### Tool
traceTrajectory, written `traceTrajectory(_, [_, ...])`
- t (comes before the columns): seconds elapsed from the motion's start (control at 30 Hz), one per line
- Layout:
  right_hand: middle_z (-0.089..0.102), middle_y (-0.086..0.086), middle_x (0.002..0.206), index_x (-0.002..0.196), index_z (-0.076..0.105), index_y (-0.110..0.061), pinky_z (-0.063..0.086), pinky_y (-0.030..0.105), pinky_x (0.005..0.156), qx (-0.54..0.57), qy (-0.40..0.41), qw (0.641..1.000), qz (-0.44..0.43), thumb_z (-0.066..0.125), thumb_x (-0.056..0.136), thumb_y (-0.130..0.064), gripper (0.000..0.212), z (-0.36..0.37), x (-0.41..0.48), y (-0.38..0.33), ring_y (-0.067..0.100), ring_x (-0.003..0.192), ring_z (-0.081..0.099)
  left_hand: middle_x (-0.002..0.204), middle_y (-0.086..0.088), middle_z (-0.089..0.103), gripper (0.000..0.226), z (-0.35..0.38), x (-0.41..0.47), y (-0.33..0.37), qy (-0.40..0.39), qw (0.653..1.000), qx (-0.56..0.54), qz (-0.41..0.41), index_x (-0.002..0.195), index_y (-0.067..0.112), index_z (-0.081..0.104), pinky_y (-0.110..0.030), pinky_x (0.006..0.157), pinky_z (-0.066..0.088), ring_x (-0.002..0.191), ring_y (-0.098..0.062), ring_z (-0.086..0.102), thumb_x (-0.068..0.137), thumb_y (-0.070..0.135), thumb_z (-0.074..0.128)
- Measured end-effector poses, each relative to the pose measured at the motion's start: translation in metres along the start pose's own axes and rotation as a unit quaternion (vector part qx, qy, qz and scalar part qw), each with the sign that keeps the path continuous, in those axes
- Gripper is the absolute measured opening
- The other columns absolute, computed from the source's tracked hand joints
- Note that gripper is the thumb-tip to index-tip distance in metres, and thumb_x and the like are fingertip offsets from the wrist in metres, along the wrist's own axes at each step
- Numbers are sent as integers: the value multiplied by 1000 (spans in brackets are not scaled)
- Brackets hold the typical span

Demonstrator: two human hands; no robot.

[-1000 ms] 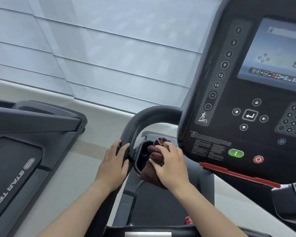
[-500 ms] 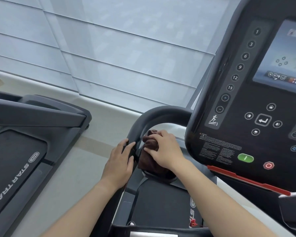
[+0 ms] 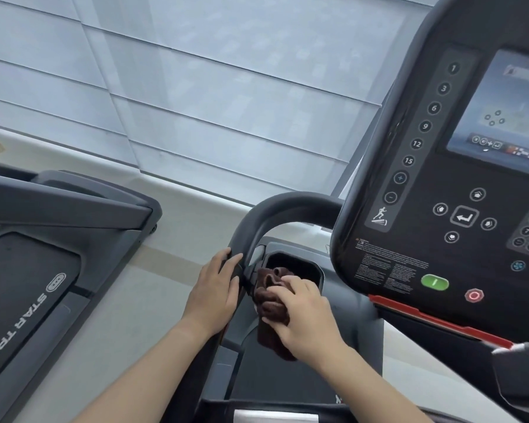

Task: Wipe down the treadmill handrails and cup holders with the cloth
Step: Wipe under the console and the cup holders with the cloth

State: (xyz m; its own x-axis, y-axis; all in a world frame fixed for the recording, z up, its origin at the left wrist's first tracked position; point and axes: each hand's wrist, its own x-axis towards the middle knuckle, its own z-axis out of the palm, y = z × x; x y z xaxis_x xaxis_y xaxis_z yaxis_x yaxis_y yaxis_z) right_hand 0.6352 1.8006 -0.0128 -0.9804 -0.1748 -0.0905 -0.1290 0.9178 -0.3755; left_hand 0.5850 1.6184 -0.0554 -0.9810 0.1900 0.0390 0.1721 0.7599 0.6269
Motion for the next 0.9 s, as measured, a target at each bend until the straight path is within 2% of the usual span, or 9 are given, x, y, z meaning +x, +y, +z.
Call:
traceTrajectory(0.13, [47, -9, 132, 119, 56, -37, 42, 41, 89, 0, 31, 1000, -5, 64, 79, -45, 41, -4, -14, 20, 22, 122, 39, 148, 2, 27, 44, 1, -1, 0, -1, 1000, 5, -4, 138, 23, 37, -34, 107, 31, 133, -18, 28, 94, 20, 40])
traceTrajectory(0.27, [51, -6, 128, 117, 61, -29, 41, 41, 97, 64, 91, 994, 21, 72, 77, -39, 43, -15, -9, 30, 21, 119, 43, 148, 2, 27, 44, 1, -1, 0, -1, 1000, 12, -5, 138, 23, 37, -34, 107, 31, 133, -19, 28, 94, 20, 40])
traceTrajectory(0.37, [51, -5, 127, 117, 62, -24, 40, 38, 99, 72, 138, 987, 38, 72, 78, -37, 43, -18, -3, 29, 20, 118, 43, 148, 1, 27, 44, 3, -1, 0, -1, 1000, 16, -6, 137, 24, 37, -35, 107, 32, 133, -19, 28, 94, 20, 40])
traceTrajectory(0.6, [47, -10, 131, 119, 59, -33, 38, 39, 100, 64, 60, 996, 7, 67, 80, -42, 41, -13, -28, 34, 16, 125, 37, 148, -1, 28, 43, 5, -2, 0, 0, 999, 32, -5, 136, 23, 38, -38, 106, 34, 132, -22, 31, 94, 19, 39])
traceTrajectory(0.8, [50, -5, 129, 117, 61, -28, 40, 46, 97, 94, 153, 984, -9, 71, 78, -37, 41, -38, 7, 19, 22, 121, 41, 148, -3, 28, 44, 5, -1, 2, -2, 999, 42, -4, 137, 22, 39, -38, 109, 32, 132, -23, 31, 93, 18, 40])
traceTrajectory(0.9, [48, -3, 131, 118, 59, -28, 41, 47, 95, 74, 160, 984, 5, 67, 80, -41, 41, -43, 41, 14, 25, 123, 39, 148, -1, 29, 43, 4, -1, 3, 1, 999, 35, -7, 136, 23, 40, -38, 108, 34, 132, -22, 31, 93, 18, 40])
